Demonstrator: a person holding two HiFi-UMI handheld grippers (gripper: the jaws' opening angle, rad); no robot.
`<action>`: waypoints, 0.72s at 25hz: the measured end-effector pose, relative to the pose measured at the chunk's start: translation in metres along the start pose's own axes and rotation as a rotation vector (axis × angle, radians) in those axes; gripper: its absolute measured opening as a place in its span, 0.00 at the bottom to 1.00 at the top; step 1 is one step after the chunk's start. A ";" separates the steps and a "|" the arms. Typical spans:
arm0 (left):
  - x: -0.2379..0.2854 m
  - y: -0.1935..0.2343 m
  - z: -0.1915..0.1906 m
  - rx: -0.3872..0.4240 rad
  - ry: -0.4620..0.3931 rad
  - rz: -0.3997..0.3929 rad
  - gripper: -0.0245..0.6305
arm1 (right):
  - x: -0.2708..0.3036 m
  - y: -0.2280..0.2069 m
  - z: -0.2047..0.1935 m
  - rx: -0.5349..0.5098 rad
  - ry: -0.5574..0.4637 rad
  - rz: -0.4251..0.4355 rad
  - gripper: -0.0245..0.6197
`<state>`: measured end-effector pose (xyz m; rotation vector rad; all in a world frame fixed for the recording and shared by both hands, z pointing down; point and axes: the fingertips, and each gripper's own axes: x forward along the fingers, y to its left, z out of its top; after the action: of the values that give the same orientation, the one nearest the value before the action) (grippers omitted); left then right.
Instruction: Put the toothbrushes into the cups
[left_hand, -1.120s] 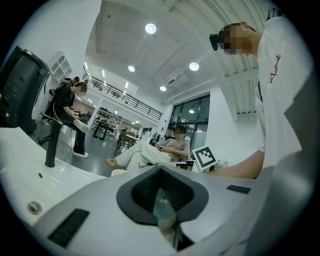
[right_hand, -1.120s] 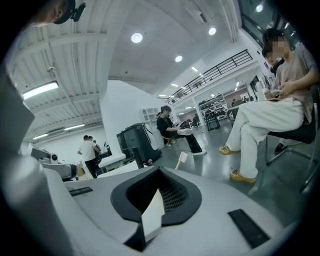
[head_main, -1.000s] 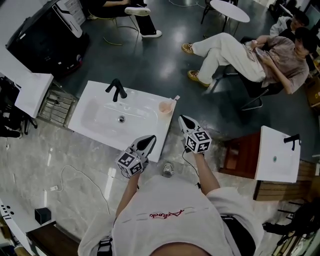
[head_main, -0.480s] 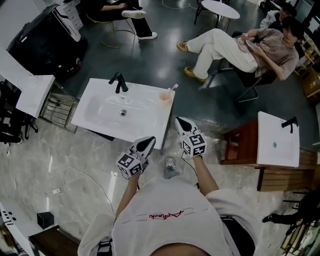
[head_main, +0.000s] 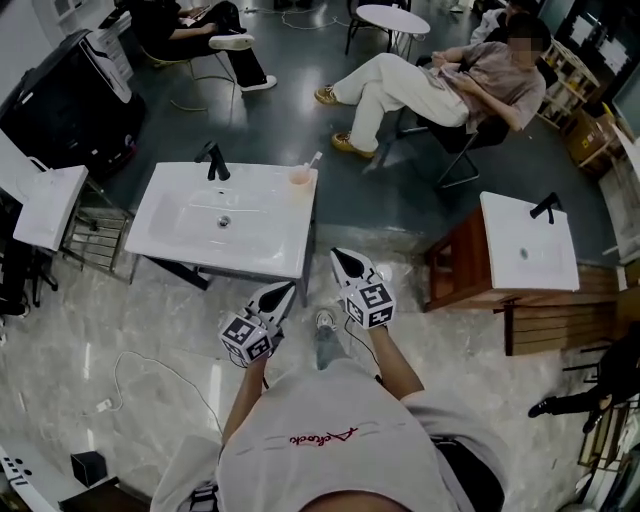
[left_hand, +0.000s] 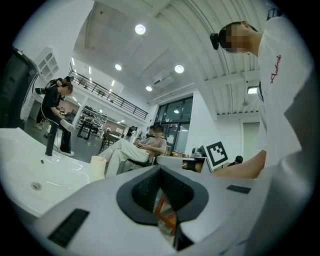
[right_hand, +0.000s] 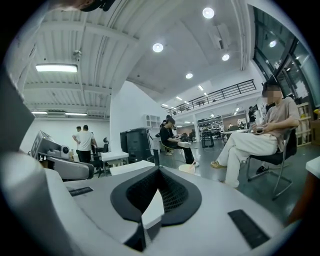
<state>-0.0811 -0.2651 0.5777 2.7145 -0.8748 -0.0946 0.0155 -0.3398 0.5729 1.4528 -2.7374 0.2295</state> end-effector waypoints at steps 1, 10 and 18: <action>-0.004 -0.007 -0.002 0.002 -0.002 -0.006 0.06 | -0.009 0.005 -0.002 -0.001 0.001 -0.003 0.04; -0.060 -0.072 -0.019 0.018 -0.020 -0.024 0.06 | -0.084 0.067 -0.011 -0.011 -0.011 -0.007 0.04; -0.102 -0.121 -0.031 0.036 -0.031 -0.043 0.06 | -0.140 0.118 -0.018 -0.018 -0.029 -0.011 0.04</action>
<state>-0.0913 -0.1044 0.5695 2.7729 -0.8345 -0.1313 -0.0039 -0.1568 0.5632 1.4777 -2.7461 0.1848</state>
